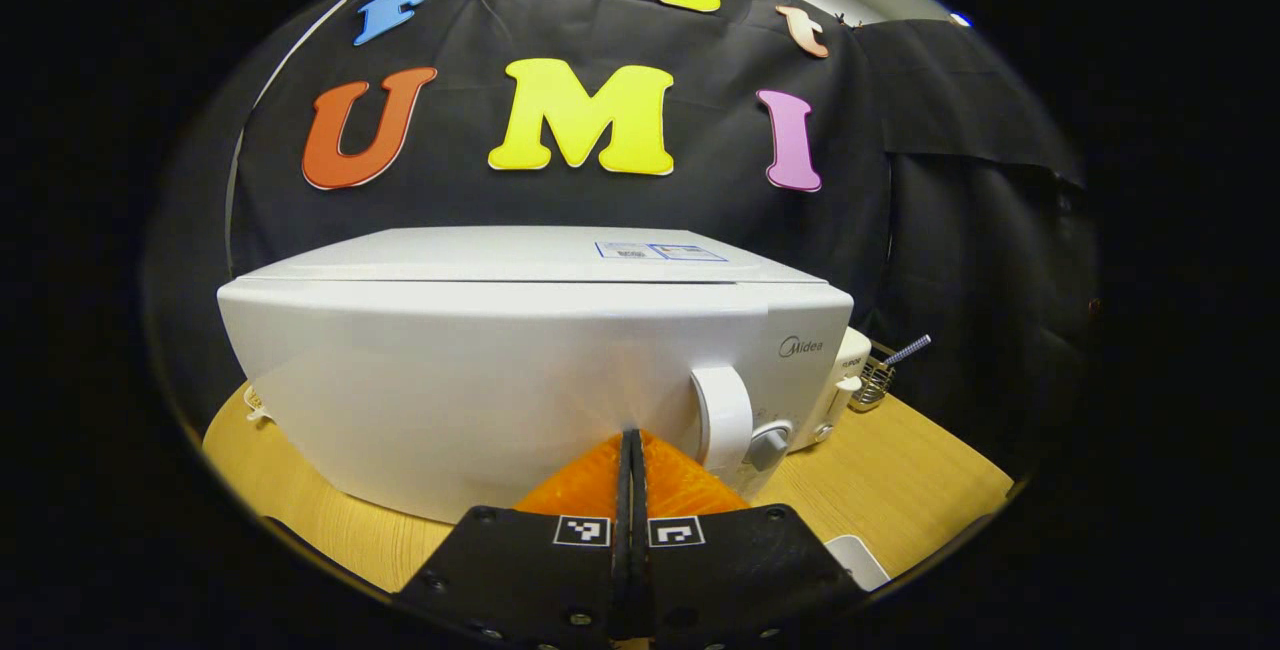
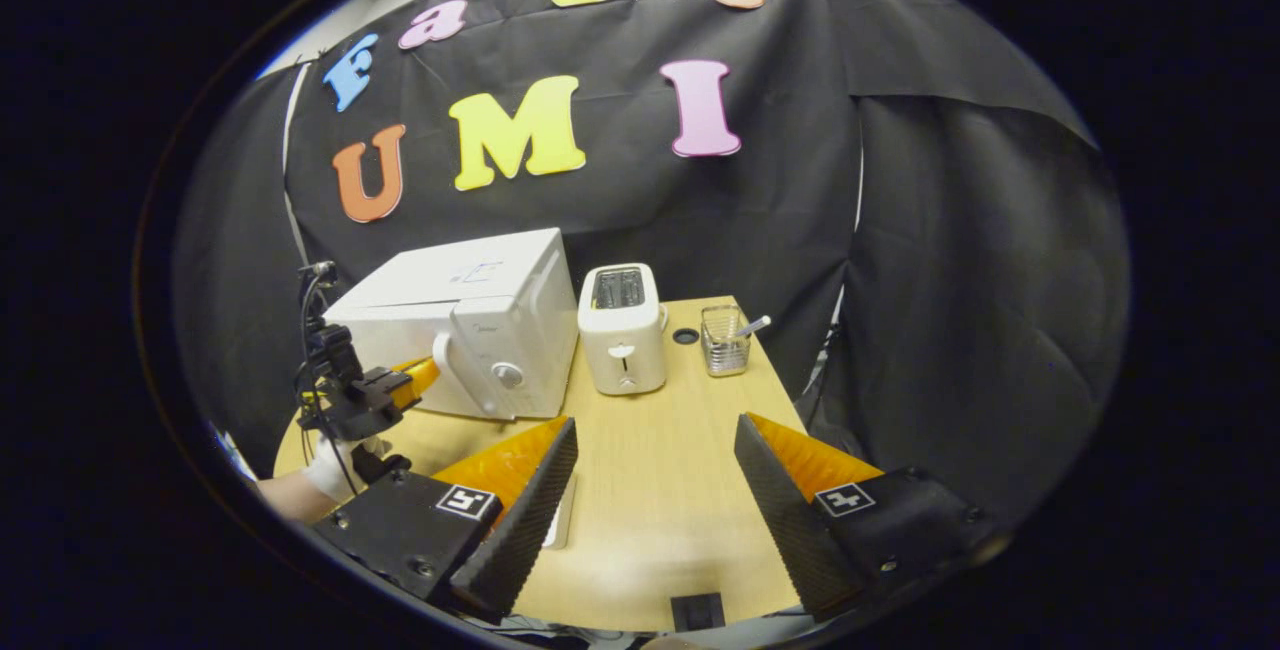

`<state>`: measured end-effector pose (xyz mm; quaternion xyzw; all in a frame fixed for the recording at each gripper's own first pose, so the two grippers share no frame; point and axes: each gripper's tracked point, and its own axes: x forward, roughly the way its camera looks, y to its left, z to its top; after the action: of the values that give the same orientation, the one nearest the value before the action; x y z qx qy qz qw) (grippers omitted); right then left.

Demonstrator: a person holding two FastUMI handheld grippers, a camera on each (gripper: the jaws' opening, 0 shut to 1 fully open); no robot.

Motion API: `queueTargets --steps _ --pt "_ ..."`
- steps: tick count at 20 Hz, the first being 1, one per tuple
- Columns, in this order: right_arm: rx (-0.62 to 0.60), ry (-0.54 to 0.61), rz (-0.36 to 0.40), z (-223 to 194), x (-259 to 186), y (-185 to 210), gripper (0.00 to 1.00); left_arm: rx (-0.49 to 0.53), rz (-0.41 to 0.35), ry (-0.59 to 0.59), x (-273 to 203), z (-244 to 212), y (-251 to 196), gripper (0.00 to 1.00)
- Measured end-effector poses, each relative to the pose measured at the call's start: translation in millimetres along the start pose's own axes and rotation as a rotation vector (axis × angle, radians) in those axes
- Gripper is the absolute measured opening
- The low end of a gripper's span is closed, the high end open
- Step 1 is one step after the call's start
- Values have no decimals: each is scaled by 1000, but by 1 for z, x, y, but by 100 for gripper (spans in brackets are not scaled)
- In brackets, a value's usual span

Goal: Open the microwave oven with the left hand, put the food in, and close the microwave oven.

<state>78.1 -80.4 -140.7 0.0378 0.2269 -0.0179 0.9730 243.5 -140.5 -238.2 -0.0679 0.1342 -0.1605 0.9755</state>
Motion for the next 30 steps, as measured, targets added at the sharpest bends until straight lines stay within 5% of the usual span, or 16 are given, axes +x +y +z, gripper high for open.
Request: queueTargets --steps 1,2,5,6,7,9,10,11,12,13,14,16,21,30 --pt "-2 -1 3 0 1 1 91 -3 8 38 -2 -5 1 0" --pt "-5 4 7 -2 1 2 100 -12 19 26 2 -6 0 0" --pt "-16 -3 25 -1 0 7 100 9 38 65 -3 -15 -6 0" --pt "-26 -11 29 1 1 8 91 28 47 56 -7 -13 -5 0" --pt "-34 -19 38 4 1 11 100 31 69 48 -14 -10 -2 0" --pt "-60 -29 66 7 4 16 100 5 59 48 -23 -7 -9 6" --pt "-73 -38 81 9 5 18 100 0 62 56 -29 -7 -8 33" --pt "-85 -48 100 13 7 21 100 -1 63 58 -41 -6 -9 49" --pt "-97 -56 114 15 8 25 100 12 94 49 -52 -1 -4 92" --pt "-106 -66 129 17 10 26 100 31 121 36 -62 5 3 97" --pt "-112 -72 148 18 11 30 91 42 139 31 -73 10 6 96" --pt "-117 -75 176 20 11 36 100 51 184 20 -96 21 12 96" --pt "-108 -123 191 37 -12 53 100 54 224 -39 -163 63 9 96" --pt "-63 -290 143 94 -88 103 100 56 146 -109 -260 145 0 96"
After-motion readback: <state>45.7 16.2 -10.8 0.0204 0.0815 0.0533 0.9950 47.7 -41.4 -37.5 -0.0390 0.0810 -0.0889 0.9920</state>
